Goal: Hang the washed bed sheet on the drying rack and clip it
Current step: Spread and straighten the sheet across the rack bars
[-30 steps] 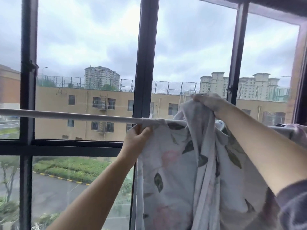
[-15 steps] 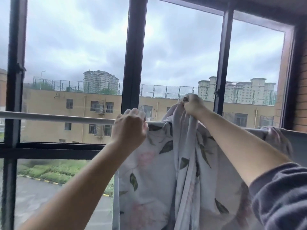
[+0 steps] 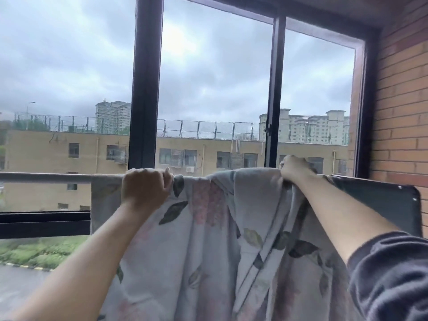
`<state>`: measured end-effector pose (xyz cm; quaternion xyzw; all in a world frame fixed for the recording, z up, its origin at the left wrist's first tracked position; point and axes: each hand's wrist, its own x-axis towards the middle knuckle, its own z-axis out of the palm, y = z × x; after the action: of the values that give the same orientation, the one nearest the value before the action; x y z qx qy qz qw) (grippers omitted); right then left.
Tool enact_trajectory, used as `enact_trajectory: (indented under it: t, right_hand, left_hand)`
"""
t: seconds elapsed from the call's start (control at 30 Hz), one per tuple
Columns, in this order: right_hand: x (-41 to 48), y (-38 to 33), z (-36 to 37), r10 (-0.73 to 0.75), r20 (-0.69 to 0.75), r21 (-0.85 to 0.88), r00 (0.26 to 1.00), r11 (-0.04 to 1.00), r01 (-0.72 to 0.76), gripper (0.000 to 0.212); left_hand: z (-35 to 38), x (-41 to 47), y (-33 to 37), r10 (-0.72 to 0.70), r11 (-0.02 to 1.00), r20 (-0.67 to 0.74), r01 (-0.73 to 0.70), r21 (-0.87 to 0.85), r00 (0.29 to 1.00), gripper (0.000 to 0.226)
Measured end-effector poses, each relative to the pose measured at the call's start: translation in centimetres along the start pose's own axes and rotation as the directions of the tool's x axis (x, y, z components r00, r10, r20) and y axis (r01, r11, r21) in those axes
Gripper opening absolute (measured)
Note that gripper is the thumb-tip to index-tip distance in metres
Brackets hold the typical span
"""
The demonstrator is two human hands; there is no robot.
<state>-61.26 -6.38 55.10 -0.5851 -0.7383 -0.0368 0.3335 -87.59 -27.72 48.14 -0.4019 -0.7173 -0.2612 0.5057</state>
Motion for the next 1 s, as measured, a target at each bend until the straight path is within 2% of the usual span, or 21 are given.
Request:
enact_trajectory:
  t: [0.07, 0.13, 0.23, 0.3, 0.37, 0.4, 0.43, 0.53, 0.6, 0.63, 0.73, 0.8, 0.9, 1.0]
  right_hand:
    - [0.0, 0.7, 1.1, -0.026, 0.020, -0.044, 0.999, 0.999, 0.026, 0.028]
    - [0.0, 0.8, 1.5, -0.056, 0.007, 0.012, 0.998, 0.998, 0.056, 0.027]
    - [-0.1, 1.0, 1.5, -0.219, -0.119, 0.084, 0.968, 0.970, 0.230, 0.031]
    - [-1.3, 0.0, 1.1, -0.407, -0.099, 0.233, 0.908, 0.878, 0.418, 0.027]
    - [-3.2, -1.5, 1.0, -0.613, 0.096, 0.390, 0.784, 0.748, 0.537, 0.026]
    - [-4.0, -2.2, 1.3, -0.665, 0.143, 0.417, 0.733, 0.712, 0.565, 0.027]
    - [-4.3, -2.7, 1.7, -0.676, 0.125, 0.428, 0.726, 0.697, 0.575, 0.032]
    - [-4.0, -3.5, 2.9, -0.593, -0.096, 0.426, 0.799, 0.701, 0.572, 0.042]
    - [-3.5, -3.5, 2.7, -0.491, -0.177, 0.449, 0.853, 0.731, 0.514, 0.031]
    - [-2.9, -3.1, 2.3, -0.413, -0.213, 0.463, 0.886, 0.755, 0.463, 0.025]
    - [-0.3, -0.5, 0.9, -0.141, -0.273, 0.450, 0.952, 0.856, 0.256, 0.031]
    - [0.6, 2.0, 0.4, 0.000, -0.240, 0.334, 0.971, 0.939, 0.083, 0.033]
    - [0.3, 4.5, 0.3, 0.091, -0.091, 0.095, 0.992, 0.992, -0.082, 0.032]
    - [0.3, 3.8, 0.3, 0.018, -0.048, 0.066, 0.999, 0.998, -0.015, 0.026]
  left_hand:
    - [0.3, 0.0, 0.5, -0.021, 1.000, -0.021, 0.022, 0.008, 1.000, 0.056]
    - [0.4, -0.1, 0.5, -0.056, 0.998, -0.018, 0.056, -0.010, 0.998, 0.054]
    - [0.5, -0.3, 0.9, -0.087, 0.995, -0.051, 0.084, -0.057, 0.995, 0.054]
    - [0.4, -0.3, 1.1, -0.089, 0.995, -0.059, 0.086, -0.057, 0.994, 0.055]
    - [0.3, -0.2, 1.2, -0.096, 0.994, -0.062, 0.092, -0.057, 0.993, 0.054]
    - [0.3, -0.3, 1.2, -0.097, 0.994, -0.069, 0.094, -0.054, 0.993, 0.053]
    - [0.2, -0.3, 1.1, -0.096, 0.994, -0.080, 0.092, -0.052, 0.992, 0.051]
    - [0.1, -0.4, 0.9, -0.091, 0.995, -0.101, 0.086, -0.048, 0.991, 0.050]
    - [0.2, -0.4, 0.9, -0.090, 0.995, -0.106, 0.085, -0.050, 0.990, 0.051]
    - [0.3, -0.4, 0.8, -0.091, 0.995, -0.108, 0.086, -0.049, 0.990, 0.051]
    - [0.6, -0.2, 0.6, -0.092, 0.995, -0.102, 0.088, -0.043, 0.991, 0.051]
    - [0.7, -0.2, 0.8, -0.094, 0.995, -0.093, 0.090, -0.047, 0.991, 0.053]
    - [0.8, -0.2, 1.4, -0.086, 0.995, -0.091, 0.081, -0.057, 0.992, 0.056]
    - [0.9, -0.1, 1.5, -0.088, 0.995, -0.081, 0.084, -0.050, 0.993, 0.057]
